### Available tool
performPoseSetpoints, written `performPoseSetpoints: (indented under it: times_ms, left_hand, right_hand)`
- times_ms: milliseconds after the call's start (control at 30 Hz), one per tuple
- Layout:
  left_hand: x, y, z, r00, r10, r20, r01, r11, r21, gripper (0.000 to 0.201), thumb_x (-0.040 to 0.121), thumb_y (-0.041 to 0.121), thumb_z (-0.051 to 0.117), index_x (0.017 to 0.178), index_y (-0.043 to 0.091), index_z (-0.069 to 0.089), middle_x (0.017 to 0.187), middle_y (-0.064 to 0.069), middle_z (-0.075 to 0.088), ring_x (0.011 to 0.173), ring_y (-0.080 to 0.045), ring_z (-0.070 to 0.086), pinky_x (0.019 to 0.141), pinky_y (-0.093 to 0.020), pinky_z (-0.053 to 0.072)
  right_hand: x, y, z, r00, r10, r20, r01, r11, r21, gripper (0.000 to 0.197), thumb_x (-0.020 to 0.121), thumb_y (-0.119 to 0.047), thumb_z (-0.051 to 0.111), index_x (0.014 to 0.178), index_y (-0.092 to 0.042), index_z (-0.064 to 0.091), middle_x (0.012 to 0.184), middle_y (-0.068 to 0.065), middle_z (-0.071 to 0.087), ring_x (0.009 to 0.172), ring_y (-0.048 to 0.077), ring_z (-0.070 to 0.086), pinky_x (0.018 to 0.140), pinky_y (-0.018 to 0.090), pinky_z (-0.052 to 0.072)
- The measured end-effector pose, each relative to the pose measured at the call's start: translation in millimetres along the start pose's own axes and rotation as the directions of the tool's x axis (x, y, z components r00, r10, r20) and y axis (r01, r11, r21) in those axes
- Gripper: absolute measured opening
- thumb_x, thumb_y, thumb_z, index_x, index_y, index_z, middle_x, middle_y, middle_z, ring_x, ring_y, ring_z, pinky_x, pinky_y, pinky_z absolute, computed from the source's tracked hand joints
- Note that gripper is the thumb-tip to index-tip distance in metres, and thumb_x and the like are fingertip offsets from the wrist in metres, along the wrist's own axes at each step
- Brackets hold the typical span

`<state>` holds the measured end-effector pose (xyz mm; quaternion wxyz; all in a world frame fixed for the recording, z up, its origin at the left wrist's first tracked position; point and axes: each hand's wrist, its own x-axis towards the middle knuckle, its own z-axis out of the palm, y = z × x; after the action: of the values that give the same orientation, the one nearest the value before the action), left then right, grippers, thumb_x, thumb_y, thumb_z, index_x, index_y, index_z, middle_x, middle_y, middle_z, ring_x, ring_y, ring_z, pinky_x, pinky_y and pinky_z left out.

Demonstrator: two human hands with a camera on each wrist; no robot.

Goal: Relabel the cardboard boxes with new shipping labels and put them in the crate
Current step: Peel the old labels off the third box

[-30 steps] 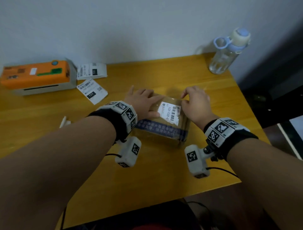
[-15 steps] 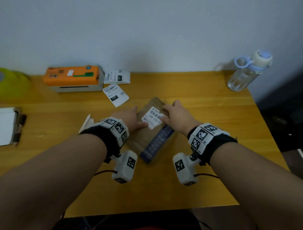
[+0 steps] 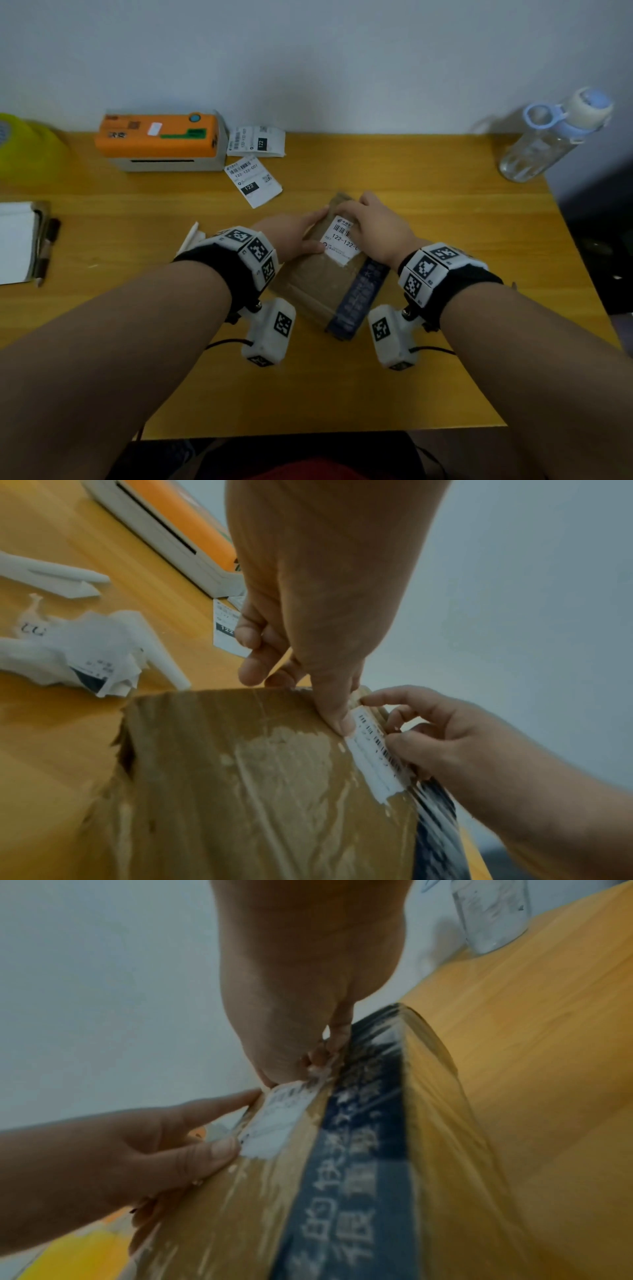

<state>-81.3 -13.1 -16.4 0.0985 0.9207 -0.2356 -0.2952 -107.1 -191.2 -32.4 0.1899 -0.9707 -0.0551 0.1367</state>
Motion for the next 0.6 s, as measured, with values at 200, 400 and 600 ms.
performPoseSetpoints:
  times_ms: [200, 400, 600]
  left_hand:
    - [5.8, 2.6, -2.0, 0.999, 0.012, 0.053, -0.012, 1.0, -0.017, 0.078, 0.092, 0.04, 0.053, 0.15, 0.031, 0.0, 0.141, -0.007, 0.046, 0.117, -0.025, 0.052, 0.084, -0.029, 0.041]
    - [6.9, 1.9, -5.2, 0.996, 0.02, 0.089, -0.016, 0.998, -0.053, 0.08, 0.091, 0.038, 0.056, 0.15, 0.032, 0.002, 0.146, -0.005, 0.04, 0.122, -0.024, 0.048, 0.088, -0.03, 0.042]
    - [3.9, 1.8, -6.5, 0.996, 0.008, 0.093, 0.003, 0.993, -0.118, 0.078, 0.09, 0.039, 0.057, 0.149, 0.035, 0.006, 0.131, -0.01, 0.052, 0.084, -0.018, 0.052, 0.069, -0.027, 0.038]
  right_hand:
    - [-0.4, 1.5, 5.2, 1.0, -0.013, 0.005, 0.014, 0.999, -0.039, 0.043, 0.095, -0.016, 0.044, 0.135, -0.033, 0.042, 0.103, 0.002, 0.032, 0.074, 0.022, 0.044, 0.055, 0.029, 0.033]
    - [-0.2, -0.5, 5.2, 1.0, 0.018, 0.015, -0.018, 0.999, 0.026, 0.034, 0.093, -0.013, 0.046, 0.125, -0.024, 0.051, 0.101, 0.001, 0.032, 0.077, 0.025, 0.047, 0.063, 0.033, 0.04]
    - [2.9, -6.4, -2.1, 0.994, 0.05, 0.099, -0.053, 0.998, 0.029, 0.021, 0.093, -0.01, 0.045, 0.112, -0.017, 0.047, 0.106, 0.006, 0.034, 0.081, 0.027, 0.048, 0.07, 0.035, 0.044]
